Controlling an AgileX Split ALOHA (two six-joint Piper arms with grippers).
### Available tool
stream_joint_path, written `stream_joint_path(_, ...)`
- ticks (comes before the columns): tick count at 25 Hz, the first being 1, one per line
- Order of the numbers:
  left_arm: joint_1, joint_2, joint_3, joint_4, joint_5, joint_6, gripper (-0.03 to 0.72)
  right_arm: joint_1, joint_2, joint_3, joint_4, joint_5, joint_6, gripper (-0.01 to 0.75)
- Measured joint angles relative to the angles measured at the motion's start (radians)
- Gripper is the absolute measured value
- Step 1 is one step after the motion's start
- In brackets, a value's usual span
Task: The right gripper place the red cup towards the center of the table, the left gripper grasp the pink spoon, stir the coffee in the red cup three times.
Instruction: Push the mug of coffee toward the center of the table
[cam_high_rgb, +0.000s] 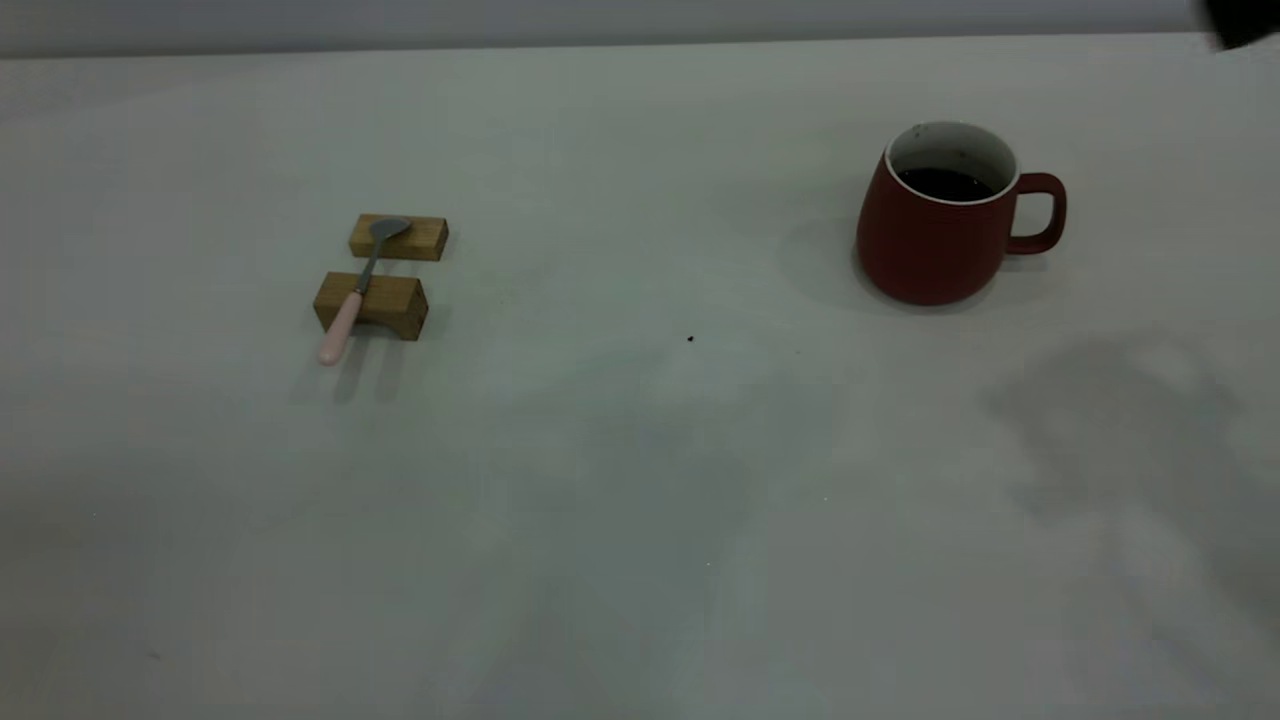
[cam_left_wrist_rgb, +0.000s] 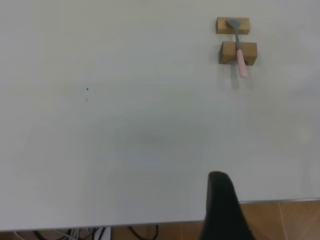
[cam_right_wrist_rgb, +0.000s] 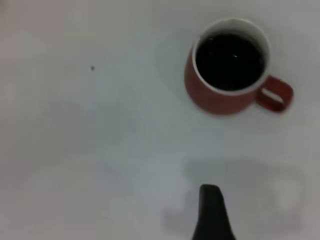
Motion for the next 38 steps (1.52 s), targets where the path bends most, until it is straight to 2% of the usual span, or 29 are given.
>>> stream_joint_path(5,0.0,0.0,0.0,0.0,0.0,0.0,0.543,-0.003,0.346,-0.236,0.031,0.073,-0.426,0.582)
stream_joint_path(8,0.0,0.0,0.0,0.0,0.0,0.0,0.543,-0.019,0.49,-0.35,0.034,0.155,-0.611,0.575)
stream_joint_path(10,0.0,0.0,0.0,0.0,0.0,0.0,0.543,-0.04,0.57,-0.413,0.038,0.186,-0.676,0.558)
stream_joint_path(14,0.0,0.0,0.0,0.0,0.0,0.0,0.543,-0.082,0.656,-0.489,0.082,0.188,-0.814,0.514)
stream_joint_path(21,0.0,0.0,0.0,0.0,0.0,0.0,0.543,-0.148,0.754,-0.528,0.352,0.158,-1.138,0.496)
stream_joint_path(25,0.0,0.0,0.0,0.0,0.0,0.0,0.543,-0.153,0.791,-0.528,0.423,0.131,-1.179,0.496)
stream_joint_path(38,0.0,0.0,0.0,0.0,0.0,0.0,0.543,-0.15,0.87,-0.528,0.437,0.051,-1.183,0.496)
